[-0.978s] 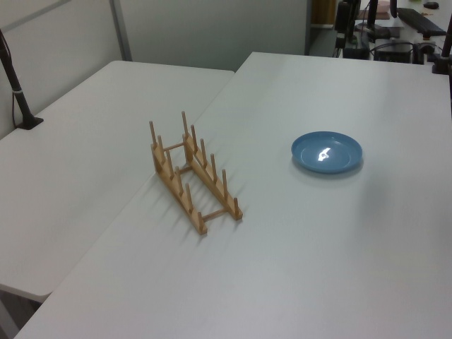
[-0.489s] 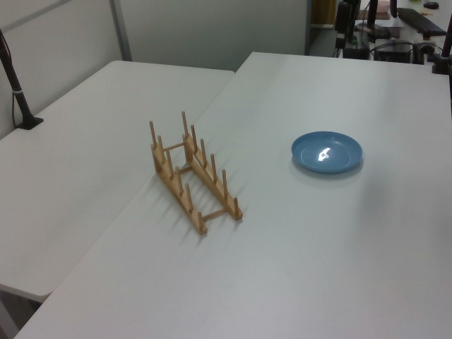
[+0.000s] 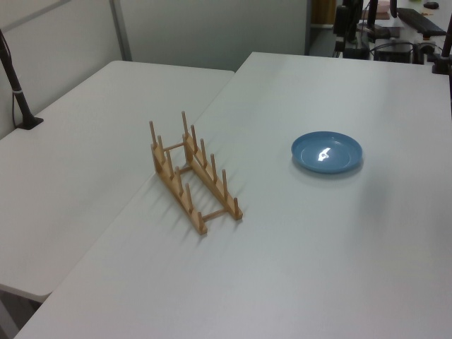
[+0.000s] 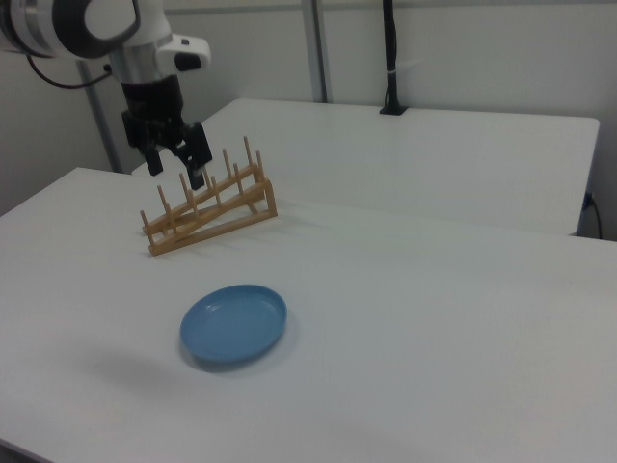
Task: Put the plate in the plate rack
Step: 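Move the gripper over the rim of the light blue plate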
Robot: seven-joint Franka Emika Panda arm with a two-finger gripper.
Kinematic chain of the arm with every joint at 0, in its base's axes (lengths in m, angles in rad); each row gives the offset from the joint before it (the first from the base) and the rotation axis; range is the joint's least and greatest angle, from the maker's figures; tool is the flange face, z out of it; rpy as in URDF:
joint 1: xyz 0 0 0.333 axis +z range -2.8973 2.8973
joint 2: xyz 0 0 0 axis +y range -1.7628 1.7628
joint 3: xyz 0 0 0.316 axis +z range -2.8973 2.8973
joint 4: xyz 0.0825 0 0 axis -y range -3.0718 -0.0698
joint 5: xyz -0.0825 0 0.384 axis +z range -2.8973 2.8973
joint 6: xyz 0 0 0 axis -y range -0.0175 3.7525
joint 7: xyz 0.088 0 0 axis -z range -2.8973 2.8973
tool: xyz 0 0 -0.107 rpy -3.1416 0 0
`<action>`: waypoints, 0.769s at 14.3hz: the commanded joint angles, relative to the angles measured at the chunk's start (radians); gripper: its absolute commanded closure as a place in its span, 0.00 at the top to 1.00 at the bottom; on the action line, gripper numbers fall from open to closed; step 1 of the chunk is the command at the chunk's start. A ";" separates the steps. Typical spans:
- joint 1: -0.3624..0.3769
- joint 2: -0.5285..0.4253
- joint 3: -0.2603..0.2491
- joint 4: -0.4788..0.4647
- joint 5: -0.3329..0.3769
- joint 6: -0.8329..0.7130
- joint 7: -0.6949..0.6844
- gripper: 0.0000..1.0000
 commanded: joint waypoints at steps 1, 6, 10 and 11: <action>0.014 -0.001 -0.010 -0.087 -0.096 0.019 0.160 1.00; 0.009 0.016 -0.012 -0.298 -0.109 0.155 0.349 1.00; -0.055 0.063 -0.013 -0.391 -0.219 0.322 0.320 1.00; -0.079 0.080 -0.013 -0.389 -0.224 0.356 0.259 1.00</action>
